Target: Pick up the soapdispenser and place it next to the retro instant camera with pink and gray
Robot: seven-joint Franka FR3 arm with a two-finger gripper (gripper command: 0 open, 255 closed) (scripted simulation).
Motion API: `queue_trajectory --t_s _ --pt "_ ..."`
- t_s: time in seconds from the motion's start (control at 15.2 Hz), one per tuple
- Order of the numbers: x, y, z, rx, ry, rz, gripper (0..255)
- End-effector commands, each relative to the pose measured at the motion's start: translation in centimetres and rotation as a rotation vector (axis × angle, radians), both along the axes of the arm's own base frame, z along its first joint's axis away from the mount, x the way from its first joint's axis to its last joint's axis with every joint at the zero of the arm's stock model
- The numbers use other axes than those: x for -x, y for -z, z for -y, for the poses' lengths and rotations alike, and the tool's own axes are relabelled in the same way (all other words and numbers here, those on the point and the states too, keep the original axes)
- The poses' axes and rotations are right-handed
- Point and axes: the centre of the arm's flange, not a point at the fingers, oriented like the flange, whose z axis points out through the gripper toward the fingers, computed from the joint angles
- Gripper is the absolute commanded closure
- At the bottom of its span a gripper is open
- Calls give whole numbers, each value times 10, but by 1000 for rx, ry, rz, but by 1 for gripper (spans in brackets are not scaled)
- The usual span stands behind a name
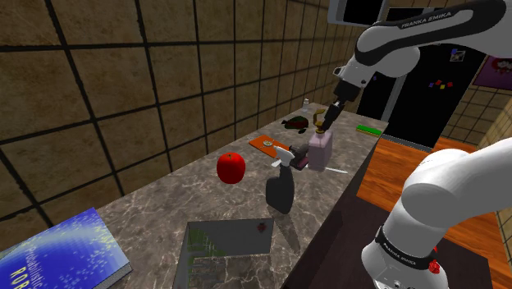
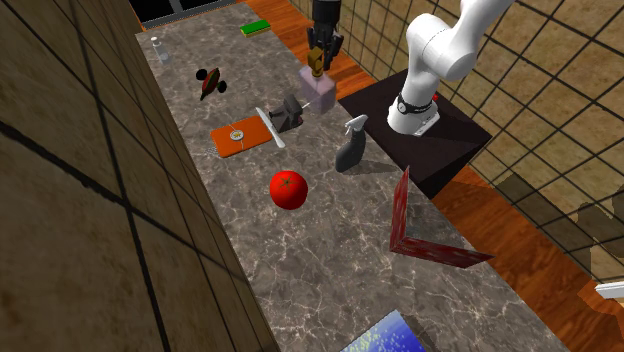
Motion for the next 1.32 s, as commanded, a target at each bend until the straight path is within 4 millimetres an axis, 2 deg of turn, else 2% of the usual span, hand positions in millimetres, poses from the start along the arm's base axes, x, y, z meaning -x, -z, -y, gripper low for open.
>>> queue_trajectory --t_s 0.0,0.86,1.25 --pt "0 10 -1 1 0 1 255" --pt "0 77 -1 1 0 1 255" --pt "0 77 -1 1 0 1 255"
